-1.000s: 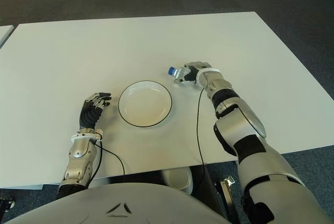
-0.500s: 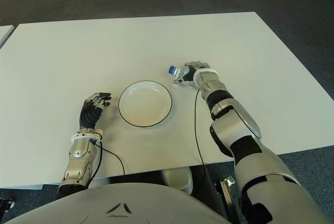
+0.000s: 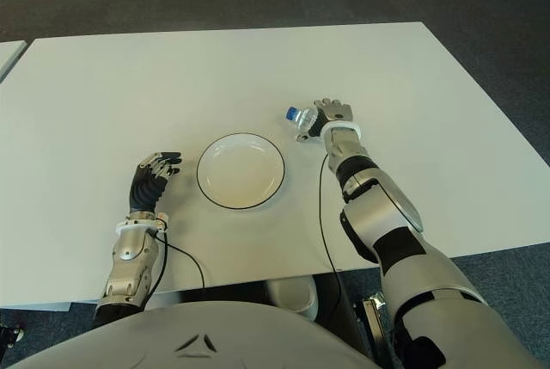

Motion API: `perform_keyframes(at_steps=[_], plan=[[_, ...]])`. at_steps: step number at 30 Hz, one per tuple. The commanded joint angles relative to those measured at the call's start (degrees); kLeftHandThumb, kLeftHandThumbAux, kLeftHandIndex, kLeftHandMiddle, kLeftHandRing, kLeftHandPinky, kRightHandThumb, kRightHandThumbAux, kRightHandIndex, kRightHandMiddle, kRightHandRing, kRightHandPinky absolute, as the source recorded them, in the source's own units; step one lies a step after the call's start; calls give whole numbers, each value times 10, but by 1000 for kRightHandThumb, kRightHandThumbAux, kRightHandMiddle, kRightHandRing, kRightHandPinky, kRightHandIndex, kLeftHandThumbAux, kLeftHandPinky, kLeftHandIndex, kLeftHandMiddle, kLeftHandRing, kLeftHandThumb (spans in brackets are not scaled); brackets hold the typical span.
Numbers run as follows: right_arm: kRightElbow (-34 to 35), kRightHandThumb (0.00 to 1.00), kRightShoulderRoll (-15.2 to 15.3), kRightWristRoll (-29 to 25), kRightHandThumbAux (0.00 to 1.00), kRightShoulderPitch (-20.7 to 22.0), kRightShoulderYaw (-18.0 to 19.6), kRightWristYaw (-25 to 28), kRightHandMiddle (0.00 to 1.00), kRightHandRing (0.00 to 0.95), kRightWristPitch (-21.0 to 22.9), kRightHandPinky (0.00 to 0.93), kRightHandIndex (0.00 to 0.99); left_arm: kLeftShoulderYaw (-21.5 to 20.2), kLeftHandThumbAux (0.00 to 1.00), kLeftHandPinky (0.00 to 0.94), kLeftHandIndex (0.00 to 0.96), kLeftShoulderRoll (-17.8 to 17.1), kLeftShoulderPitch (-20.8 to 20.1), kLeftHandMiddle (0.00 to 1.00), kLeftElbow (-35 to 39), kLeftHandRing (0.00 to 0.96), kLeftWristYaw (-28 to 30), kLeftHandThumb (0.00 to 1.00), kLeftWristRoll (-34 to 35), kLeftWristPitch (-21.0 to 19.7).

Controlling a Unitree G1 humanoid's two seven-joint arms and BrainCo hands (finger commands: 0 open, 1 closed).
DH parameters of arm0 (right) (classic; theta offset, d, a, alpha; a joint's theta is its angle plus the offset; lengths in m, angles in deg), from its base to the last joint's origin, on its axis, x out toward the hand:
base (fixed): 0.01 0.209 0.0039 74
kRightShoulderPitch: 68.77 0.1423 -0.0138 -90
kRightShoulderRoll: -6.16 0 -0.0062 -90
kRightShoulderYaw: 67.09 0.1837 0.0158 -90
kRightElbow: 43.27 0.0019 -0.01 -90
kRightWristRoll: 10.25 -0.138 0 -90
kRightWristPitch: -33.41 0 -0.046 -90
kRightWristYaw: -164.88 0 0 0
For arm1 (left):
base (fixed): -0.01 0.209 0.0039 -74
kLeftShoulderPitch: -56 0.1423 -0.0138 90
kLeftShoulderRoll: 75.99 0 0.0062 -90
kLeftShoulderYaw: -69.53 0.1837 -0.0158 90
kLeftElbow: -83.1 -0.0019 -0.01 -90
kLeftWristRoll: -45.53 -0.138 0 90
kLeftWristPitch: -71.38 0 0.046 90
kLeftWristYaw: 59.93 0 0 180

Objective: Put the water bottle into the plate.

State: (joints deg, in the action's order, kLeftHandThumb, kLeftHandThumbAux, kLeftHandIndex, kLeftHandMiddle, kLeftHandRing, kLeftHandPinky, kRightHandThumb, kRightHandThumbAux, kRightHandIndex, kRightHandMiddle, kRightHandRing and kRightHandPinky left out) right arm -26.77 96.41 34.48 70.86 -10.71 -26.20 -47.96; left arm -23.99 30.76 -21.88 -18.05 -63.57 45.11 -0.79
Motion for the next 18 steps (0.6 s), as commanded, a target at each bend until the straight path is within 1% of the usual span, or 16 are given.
perform_keyframes(at_steps=[1, 2, 3, 4, 6, 8, 11, 18], plan=[[-20, 637, -10, -3, 565, -18, -1, -12, 251, 274, 10, 360, 119, 0, 721, 373, 412, 0, 7, 347, 16, 345, 6, 704, 6, -6], [-20, 640, -10, -4, 566, -18, 0, -16, 269, 294, 9, 376, 129, 0, 721, 374, 412, 0, 9, 348, 19, 346, 7, 704, 7, -7], [-21, 652, -10, -5, 574, -18, 0, -19, 340, 369, 8, 435, 185, 1, 721, 376, 412, 0, 9, 350, 21, 348, 7, 704, 7, -8], [-21, 662, -10, -6, 578, -18, 1, -23, 385, 418, 7, 474, 221, 1, 721, 377, 412, 0, 10, 351, 23, 350, 7, 705, 8, -8], [-22, 674, -10, -9, 587, -18, 3, -28, 452, 488, 5, 528, 282, 2, 721, 378, 412, 0, 12, 353, 27, 352, 7, 705, 8, -10], [-23, 752, -11, -13, 635, -18, 8, -34, 490, 524, 2, 552, 326, 2, 721, 377, 412, -1, 15, 355, 32, 354, 7, 704, 7, -12], [-23, 814, -12, -20, 671, -18, 13, -40, 531, 588, 0, 623, 365, 3, 722, 374, 411, -1, 17, 355, 36, 355, 7, 704, 7, -12], [-23, 836, -12, -26, 682, -14, 16, -51, 551, 654, -6, 707, 391, 3, 722, 371, 412, 0, 22, 349, 45, 352, 6, 703, 6, -16]])
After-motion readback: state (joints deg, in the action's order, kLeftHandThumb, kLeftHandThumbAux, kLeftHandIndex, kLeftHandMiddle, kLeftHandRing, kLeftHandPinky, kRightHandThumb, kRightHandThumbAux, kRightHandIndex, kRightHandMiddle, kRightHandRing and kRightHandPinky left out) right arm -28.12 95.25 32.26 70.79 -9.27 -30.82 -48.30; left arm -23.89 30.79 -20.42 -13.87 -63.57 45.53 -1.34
